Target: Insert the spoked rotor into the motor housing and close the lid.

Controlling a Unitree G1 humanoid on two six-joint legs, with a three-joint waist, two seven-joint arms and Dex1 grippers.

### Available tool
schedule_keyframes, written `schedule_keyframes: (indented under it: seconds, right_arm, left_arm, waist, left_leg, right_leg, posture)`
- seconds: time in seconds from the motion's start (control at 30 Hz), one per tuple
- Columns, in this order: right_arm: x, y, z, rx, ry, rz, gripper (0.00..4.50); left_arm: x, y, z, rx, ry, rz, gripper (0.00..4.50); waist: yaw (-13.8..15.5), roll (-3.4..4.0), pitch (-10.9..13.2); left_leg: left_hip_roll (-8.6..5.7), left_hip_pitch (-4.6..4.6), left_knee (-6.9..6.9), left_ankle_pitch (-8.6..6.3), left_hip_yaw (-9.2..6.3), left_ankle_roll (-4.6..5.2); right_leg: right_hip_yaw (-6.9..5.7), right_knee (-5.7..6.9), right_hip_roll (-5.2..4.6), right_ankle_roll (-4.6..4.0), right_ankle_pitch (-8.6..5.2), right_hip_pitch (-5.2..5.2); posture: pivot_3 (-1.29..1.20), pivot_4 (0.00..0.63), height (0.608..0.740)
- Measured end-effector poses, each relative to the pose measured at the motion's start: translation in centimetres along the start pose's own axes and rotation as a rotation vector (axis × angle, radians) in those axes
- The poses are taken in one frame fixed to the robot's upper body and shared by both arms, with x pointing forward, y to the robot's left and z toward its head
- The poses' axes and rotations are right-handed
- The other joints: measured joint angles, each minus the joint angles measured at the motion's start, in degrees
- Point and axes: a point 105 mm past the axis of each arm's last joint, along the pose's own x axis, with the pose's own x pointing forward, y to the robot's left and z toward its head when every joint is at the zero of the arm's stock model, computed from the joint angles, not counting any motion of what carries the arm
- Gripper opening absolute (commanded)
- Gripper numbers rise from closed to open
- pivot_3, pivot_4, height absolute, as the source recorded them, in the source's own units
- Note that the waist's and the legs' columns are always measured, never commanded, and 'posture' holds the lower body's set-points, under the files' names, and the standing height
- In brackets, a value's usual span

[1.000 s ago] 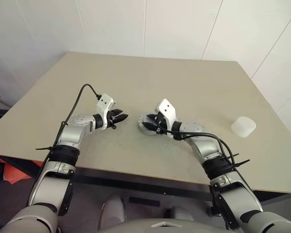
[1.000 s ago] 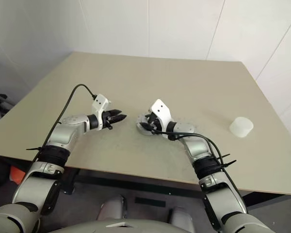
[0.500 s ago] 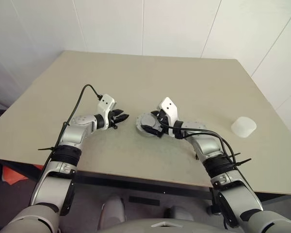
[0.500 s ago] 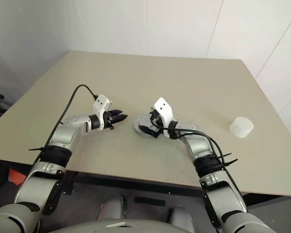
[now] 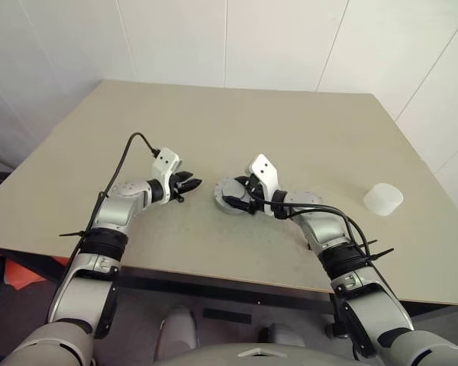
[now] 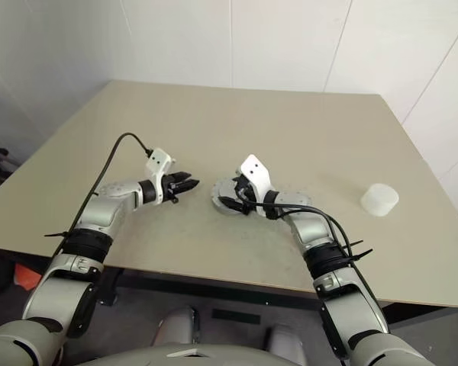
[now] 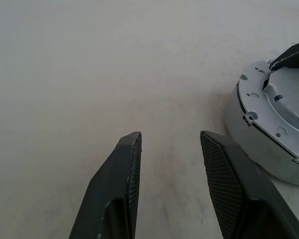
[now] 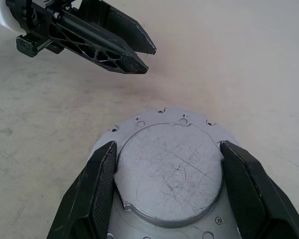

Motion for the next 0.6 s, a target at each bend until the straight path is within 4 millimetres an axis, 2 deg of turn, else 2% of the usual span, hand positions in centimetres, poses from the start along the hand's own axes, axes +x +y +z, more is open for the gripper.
schedule_keyframes:
  seconds: [0.3, 0.5, 0.6]
  right_arm:
    - [0.0, 0.0, -0.1, 0.003, 0.008, 0.000, 3.16]
    - [0.3, -0.1, -0.3, 0.007, 0.048, 0.008, 3.16]
    - [0.2, -0.2, -0.4, 0.008, 0.057, 0.004, 3.16]
  left_arm:
    - [0.0, 0.1, 0.0, -0.054, -0.011, 0.007, 1.98]
    - [0.8, -1.2, 0.1, -0.145, -0.012, -0.038, 1.98]
    - [1.0, -1.9, 0.9, -0.207, -0.042, -0.067, 1.98]
  waist:
    - [0.0, 0.00, 0.0]
    - [0.0, 0.00, 0.0]
    - [0.0, 0.01, -0.1]
  left_leg:
    - [-0.01, 0.02, -0.03, 0.00, 0.00, 0.00]
    - [-0.03, 0.15, -0.10, 0.00, 0.00, 0.00]
    - [-0.08, 0.19, -0.11, 0.00, 0.00, 0.00]
  right_leg:
    - [0.00, 0.00, 0.00, 0.00, 0.00, -0.01]
    - [0.01, 0.00, 0.00, 0.10, -0.06, 0.06]
    - [0.02, -0.01, -0.05, 0.24, -0.14, 0.16]
  posture:
    - [0.00, 0.000, 0.740]
    - [0.00, 0.000, 0.740]
    - [0.00, 0.000, 0.740]
